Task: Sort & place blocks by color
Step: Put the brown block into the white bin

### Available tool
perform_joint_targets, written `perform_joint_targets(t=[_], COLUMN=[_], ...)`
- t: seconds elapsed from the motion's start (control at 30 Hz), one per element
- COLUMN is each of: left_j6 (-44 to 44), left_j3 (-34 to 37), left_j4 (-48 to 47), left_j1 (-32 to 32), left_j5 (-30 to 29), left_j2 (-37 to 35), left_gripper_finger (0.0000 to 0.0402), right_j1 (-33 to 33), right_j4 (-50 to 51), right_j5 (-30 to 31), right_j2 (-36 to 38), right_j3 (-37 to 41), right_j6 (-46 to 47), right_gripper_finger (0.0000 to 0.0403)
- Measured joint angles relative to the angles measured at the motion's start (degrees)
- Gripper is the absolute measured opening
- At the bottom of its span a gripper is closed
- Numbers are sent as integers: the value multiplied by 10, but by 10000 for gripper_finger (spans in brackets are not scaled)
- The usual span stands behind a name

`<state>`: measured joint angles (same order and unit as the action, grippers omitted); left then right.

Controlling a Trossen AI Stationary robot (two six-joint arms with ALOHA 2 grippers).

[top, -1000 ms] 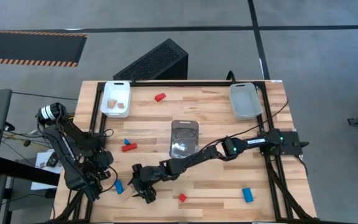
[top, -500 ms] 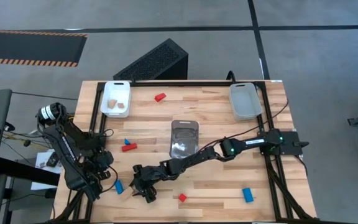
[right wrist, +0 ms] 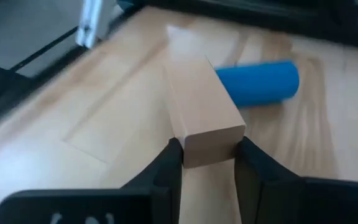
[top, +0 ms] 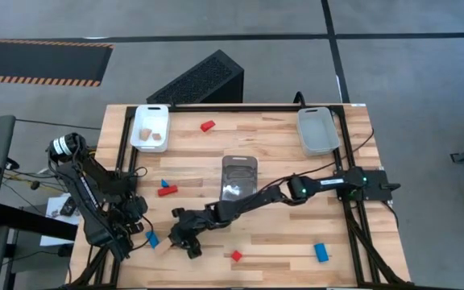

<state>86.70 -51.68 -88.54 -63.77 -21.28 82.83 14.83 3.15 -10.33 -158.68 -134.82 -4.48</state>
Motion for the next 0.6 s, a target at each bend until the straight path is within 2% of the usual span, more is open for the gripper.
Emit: perform_joint_targets(t=[0.2, 0.33, 0.47, 0.6], left_j6=[-7, -31, -49, -52], left_j3=[-4, -20, -34, -41], left_j4=[2, 35, 80, 112], left_j1=[0, 0, -5, -18], left_j5=[1, 0, -3, -30], left_j2=[0, 0, 0, 0], left_gripper_finger=[194, 194, 194, 194], right_j1=[4, 9, 10, 17], right_j4=[135, 208, 284, 319], right_j5=[27, 75, 84, 107], right_j2=[49, 69, 88, 88], right_j3=[-1, -1, -1, 0], right_j6=[-33, -60, -58, -55], right_gripper_finger=[121, 125, 118, 121])
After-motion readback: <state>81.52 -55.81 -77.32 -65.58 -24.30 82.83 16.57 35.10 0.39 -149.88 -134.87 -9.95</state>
